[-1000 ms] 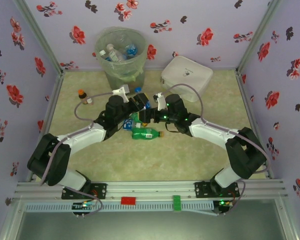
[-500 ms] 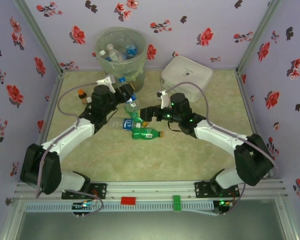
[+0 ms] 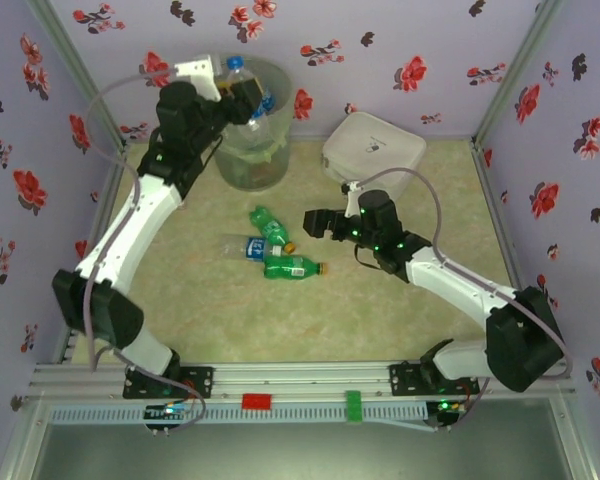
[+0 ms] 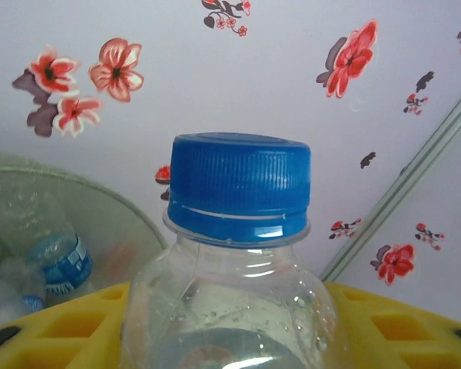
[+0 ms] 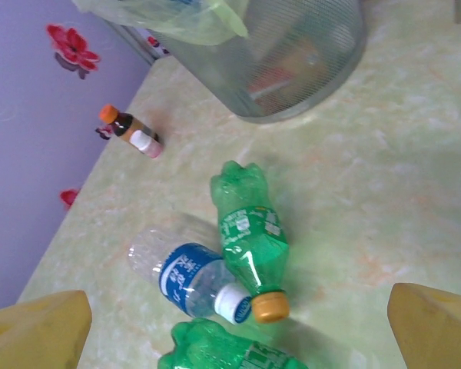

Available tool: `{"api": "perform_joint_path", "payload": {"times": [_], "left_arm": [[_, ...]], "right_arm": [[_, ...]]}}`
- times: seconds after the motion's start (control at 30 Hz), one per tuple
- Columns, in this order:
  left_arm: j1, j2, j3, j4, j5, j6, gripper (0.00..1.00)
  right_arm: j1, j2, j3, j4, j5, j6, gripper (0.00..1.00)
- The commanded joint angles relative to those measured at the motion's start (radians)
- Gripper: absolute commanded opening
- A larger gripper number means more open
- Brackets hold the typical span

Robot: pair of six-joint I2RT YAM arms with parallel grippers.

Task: Put the plastic bottles in the bin

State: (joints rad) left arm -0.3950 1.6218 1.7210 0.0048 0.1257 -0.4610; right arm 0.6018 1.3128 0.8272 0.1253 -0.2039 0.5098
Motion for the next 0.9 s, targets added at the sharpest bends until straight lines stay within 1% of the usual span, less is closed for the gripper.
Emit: {"api": "perform_joint_path", "payload": {"times": [0.0,0.13,0.23,0.33,0.4,0.5,0.6,0.63,0.67,0.7,0.8,0.83,0.87], "left_arm": [[0.017,0.147,0.204,-0.139,0.066,0.095,0.30],[0.035,0.362,0.517,-0.263,0.062,0.132,0.31],[0.052,0.524,0.758,-0.354,0.048,0.134,0.30],[0.065,0.648,0.917,-0.396,0.040,0.118,0.30],[0.071,0.686,0.937,-0.392,0.022,0.112,0.30],[0.080,0.703,0.895,-0.371,0.010,0.089,0.31],[0.083,0.701,0.840,-0.356,0.031,0.058,0.37],[0.083,0.700,0.825,-0.352,0.039,0.049,0.41],[0.084,0.701,0.817,-0.349,0.050,0.041,0.47],[0.083,0.700,0.815,-0.349,0.058,0.033,0.57],[0.083,0.692,0.813,-0.358,0.073,0.022,0.92],[0.083,0.685,0.812,-0.362,0.074,0.024,1.00],[0.084,0.672,0.808,-0.364,0.073,0.029,1.00]], "right_arm": [[-0.004,-0.045,-0.018,-0.030,0.060,0.016,1.00],[-0.005,-0.081,-0.031,-0.061,0.079,0.011,1.00],[-0.005,-0.112,-0.039,-0.087,0.090,0.000,1.00],[-0.005,-0.150,-0.059,-0.101,0.106,-0.002,1.00],[-0.005,-0.173,-0.073,-0.107,0.119,-0.002,1.00],[-0.005,-0.201,-0.088,-0.118,0.135,0.001,1.00],[-0.006,-0.214,-0.091,-0.122,0.139,0.000,1.00],[-0.005,-0.215,-0.091,-0.121,0.138,0.001,1.00],[-0.006,-0.212,-0.090,-0.122,0.138,0.000,1.00],[-0.006,-0.209,-0.089,-0.122,0.138,0.000,1.00],[-0.005,-0.197,-0.086,-0.122,0.135,0.005,1.00],[-0.005,-0.193,-0.086,-0.121,0.135,0.007,1.00],[-0.006,-0.188,-0.086,-0.119,0.133,0.010,1.00]]}}
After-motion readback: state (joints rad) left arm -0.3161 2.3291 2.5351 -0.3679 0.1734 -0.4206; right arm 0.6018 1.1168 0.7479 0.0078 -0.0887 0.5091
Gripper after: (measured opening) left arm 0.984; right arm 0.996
